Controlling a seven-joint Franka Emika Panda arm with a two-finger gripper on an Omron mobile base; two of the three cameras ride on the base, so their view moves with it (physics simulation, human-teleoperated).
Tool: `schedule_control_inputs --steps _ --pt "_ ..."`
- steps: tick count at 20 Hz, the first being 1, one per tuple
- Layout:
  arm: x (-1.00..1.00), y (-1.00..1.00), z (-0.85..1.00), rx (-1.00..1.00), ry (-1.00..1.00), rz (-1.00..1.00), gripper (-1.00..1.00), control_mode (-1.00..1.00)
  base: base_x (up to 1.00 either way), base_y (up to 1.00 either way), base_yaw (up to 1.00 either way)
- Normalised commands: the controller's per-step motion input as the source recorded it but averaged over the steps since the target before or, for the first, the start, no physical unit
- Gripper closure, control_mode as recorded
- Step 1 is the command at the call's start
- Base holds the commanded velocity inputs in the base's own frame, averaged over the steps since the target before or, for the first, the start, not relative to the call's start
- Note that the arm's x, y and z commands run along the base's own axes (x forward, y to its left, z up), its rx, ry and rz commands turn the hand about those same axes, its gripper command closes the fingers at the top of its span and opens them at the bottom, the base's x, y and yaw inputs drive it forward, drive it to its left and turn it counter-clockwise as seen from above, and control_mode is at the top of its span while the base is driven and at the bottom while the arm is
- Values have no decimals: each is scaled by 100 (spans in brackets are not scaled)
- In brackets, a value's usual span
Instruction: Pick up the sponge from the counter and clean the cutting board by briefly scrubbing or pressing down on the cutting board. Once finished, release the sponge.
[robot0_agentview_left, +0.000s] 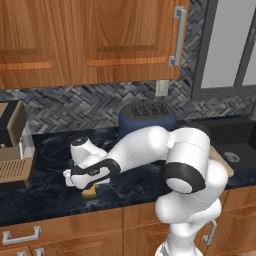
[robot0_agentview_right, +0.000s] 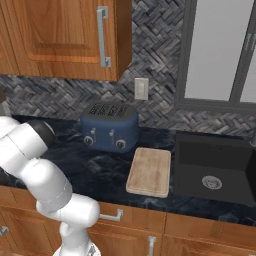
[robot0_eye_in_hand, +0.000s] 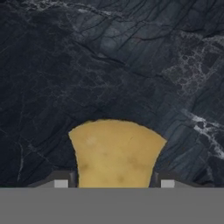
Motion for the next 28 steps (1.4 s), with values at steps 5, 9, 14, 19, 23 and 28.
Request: schedule_control_inputs --steps 5,9,14,19,23,28 --pt "0 -1 -5 0 0 0 100 -100 0 0 0" --pt "-3 -6 0 0 0 0 100 -100 0 0 0" --pt "-14 -17 15 1 -4 0 100 -100 0 0 0" --pt "-30 -56 29 5 -2 0 100 -100 0 0 0" --pt "-15 -75 28 5 -1 0 100 -100 0 0 0" --pt "-1 -94 22 4 -1 -1 100 -100 0 0 0"
